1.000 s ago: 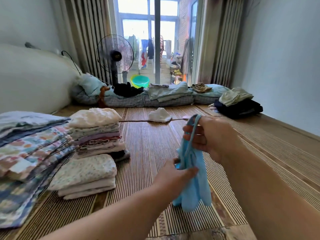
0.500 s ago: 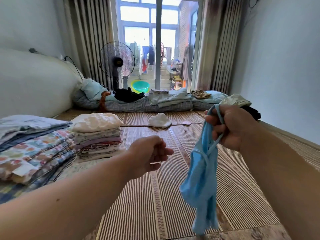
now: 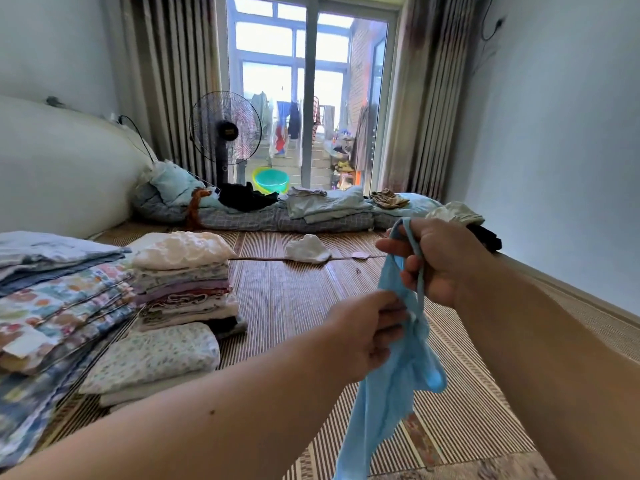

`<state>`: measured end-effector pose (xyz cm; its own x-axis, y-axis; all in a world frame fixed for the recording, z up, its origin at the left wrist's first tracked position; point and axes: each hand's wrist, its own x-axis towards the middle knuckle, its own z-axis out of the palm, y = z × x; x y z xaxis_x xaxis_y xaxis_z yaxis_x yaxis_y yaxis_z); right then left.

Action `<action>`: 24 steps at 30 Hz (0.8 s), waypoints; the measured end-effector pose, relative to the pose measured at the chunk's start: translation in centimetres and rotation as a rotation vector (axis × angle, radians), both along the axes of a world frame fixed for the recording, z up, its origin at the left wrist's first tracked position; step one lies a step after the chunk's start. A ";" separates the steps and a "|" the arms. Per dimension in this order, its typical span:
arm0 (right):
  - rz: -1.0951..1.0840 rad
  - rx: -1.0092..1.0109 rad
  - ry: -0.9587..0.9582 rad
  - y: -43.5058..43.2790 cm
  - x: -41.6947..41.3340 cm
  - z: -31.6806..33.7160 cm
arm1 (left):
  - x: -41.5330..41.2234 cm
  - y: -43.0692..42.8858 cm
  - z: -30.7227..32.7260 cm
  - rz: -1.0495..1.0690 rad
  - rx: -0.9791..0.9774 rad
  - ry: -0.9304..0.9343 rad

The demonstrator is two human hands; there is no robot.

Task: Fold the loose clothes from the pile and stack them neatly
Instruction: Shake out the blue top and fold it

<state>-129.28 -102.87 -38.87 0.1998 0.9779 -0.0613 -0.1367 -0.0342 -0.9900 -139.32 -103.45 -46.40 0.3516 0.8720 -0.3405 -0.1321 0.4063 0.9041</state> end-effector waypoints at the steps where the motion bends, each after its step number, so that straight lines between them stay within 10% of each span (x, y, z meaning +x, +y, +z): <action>1: -0.011 -0.005 0.007 -0.1 0.3 -0.2 | -0.4 0.2 0.1 0.028 0.001 0.010; 11: 0.026 -0.008 0.054 -0.1 -0.3 -0.7 | 0.4 -0.8 -1.0 -0.097 -0.057 0.169; 24: -0.006 0.016 0.096 -0.2 3.3 -2.1 | -6.0 1.8 1.2 0.100 0.039 -0.354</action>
